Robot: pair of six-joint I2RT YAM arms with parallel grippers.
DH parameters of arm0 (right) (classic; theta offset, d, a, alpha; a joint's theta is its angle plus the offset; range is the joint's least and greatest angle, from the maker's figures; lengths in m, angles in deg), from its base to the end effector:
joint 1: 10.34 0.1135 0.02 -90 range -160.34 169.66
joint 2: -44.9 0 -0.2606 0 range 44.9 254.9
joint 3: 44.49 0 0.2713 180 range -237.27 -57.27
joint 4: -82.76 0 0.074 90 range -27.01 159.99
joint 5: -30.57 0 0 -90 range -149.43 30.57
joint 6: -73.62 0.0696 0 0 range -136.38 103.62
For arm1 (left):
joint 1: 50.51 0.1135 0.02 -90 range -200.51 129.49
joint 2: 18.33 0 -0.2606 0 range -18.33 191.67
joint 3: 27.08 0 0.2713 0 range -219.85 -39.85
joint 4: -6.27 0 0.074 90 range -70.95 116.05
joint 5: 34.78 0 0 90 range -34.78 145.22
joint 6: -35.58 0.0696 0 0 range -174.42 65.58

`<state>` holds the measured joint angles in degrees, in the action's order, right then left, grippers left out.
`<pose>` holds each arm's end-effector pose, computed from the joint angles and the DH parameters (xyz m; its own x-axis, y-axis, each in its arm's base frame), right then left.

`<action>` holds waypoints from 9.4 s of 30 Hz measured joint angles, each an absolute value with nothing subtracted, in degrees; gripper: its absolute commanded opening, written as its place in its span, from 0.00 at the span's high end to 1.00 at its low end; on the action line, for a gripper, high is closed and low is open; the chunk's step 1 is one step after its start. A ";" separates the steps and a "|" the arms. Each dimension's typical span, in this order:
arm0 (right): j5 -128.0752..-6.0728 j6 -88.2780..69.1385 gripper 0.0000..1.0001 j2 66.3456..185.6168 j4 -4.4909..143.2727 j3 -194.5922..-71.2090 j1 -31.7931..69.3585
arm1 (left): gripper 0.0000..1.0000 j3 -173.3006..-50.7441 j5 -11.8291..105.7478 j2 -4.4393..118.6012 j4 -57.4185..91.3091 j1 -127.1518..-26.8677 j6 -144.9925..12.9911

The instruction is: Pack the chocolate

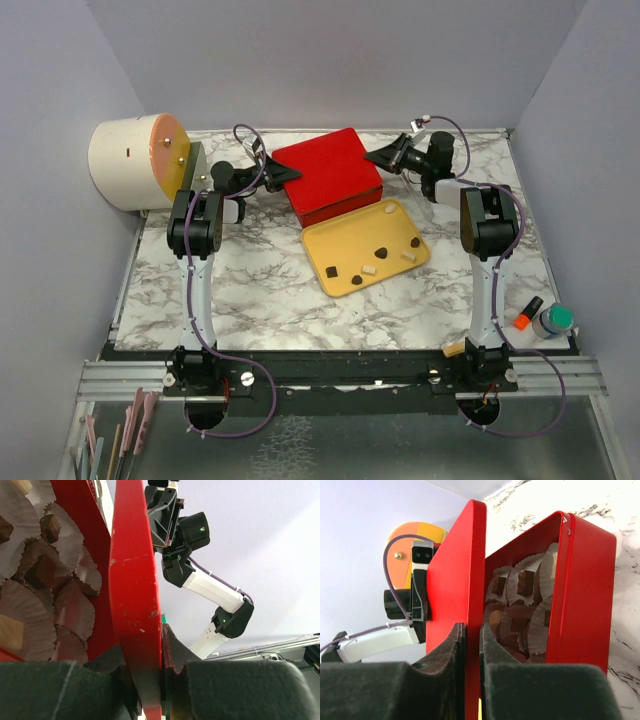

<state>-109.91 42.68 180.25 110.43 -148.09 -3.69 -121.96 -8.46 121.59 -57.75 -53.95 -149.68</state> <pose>0.5441 0.1175 0.1455 -0.7551 0.4615 -0.4658 -0.3702 0.2862 0.8838 0.5056 -0.0929 0.1234 -0.8988 -0.3883 -0.2036 0.2433 -0.0553 -0.9684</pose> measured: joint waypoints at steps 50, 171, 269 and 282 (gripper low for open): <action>-111.33 49.31 1.00 185.71 112.42 -155.63 -3.01 | 0.47 -118.02 -5.20 120.59 -50.86 -51.70 -143.04; -114.35 45.00 1.00 189.34 95.70 -161.95 -4.89 | 0.55 -110.05 -2.30 115.82 -48.15 -51.99 -138.76; -103.97 28.15 0.58 183.90 82.94 -162.50 -6.36 | 0.54 -116.08 8.35 104.39 -6.86 -52.51 -107.89; -101.93 19.01 0.55 181.50 73.14 -162.63 -6.36 | 0.48 -116.08 8.70 104.37 -6.40 -52.51 -107.83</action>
